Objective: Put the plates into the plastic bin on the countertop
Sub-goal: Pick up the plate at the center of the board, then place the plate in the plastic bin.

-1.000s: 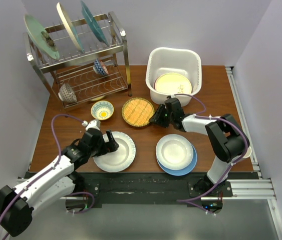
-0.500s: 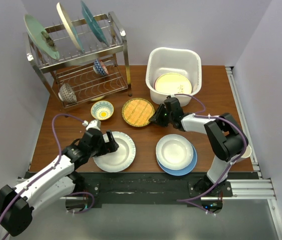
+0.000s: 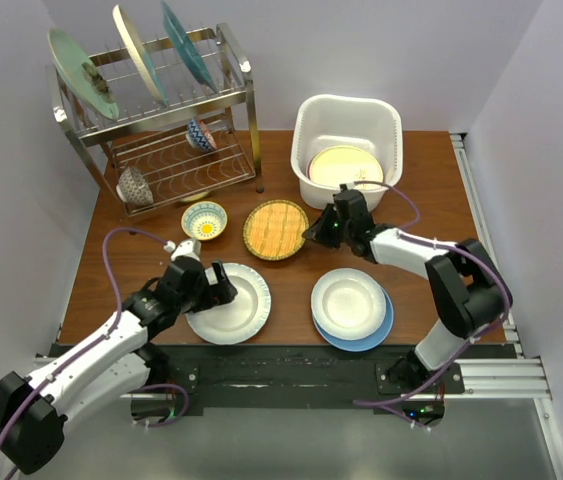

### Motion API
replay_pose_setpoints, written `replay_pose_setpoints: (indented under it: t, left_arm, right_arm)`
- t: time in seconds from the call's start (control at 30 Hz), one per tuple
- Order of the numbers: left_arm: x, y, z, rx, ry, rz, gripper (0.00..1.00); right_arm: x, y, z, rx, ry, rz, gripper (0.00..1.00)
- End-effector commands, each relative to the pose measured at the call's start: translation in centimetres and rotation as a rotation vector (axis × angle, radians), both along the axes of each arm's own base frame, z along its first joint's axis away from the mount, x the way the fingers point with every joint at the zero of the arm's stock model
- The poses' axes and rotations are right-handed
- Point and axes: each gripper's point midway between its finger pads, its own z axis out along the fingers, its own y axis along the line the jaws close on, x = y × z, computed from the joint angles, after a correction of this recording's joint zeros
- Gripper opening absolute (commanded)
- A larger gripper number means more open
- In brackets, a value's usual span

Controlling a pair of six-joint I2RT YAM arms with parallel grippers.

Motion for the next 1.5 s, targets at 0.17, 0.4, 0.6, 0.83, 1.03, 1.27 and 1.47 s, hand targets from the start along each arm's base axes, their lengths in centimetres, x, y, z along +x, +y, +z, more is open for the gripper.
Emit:
replay_pose_setpoints:
  t: [0.17, 0.4, 0.6, 0.83, 1.03, 1.27, 1.47]
  left_arm:
    - [2.0, -1.4, 4.8, -0.098, -0.172, -0.022, 0.99]
    - [3.9, -1.1, 7.7, -0.06, -0.253, 0.003, 1.0]
    - [5.6, -1.3, 8.7, -0.005, -0.259, 0.005, 1.0]
    - [6.6, -2.1, 8.8, -0.011, -0.26, 0.001, 1.0]
    - [6.9, -2.5, 8.9, -0.021, -0.258, -0.003, 1.0]
    - [6.8, -2.5, 8.7, -0.022, -0.251, -0.006, 1.0]
    - [6.8, -2.6, 8.5, -0.023, -0.247, -0.007, 1.0]
  right_arm:
    - [-0.2, -1.6, 6.4, -0.015, -0.155, -0.007, 0.0]
    - [-0.6, -2.6, 7.9, 0.007, -0.183, -0.023, 0.0]
    - [-0.8, -3.0, 10.0, 0.038, -0.218, -0.029, 0.0]
    - [-1.4, -3.7, 12.7, 0.07, -0.263, -0.027, 0.0]
    - [-2.7, -3.4, 11.9, 0.088, -0.231, 0.005, 0.0]
    - [-3.6, -4.6, 11.1, 0.093, -0.231, -0.016, 0.0]
    - [-2.9, -5.0, 14.3, 0.124, -0.283, -0.019, 0.0]
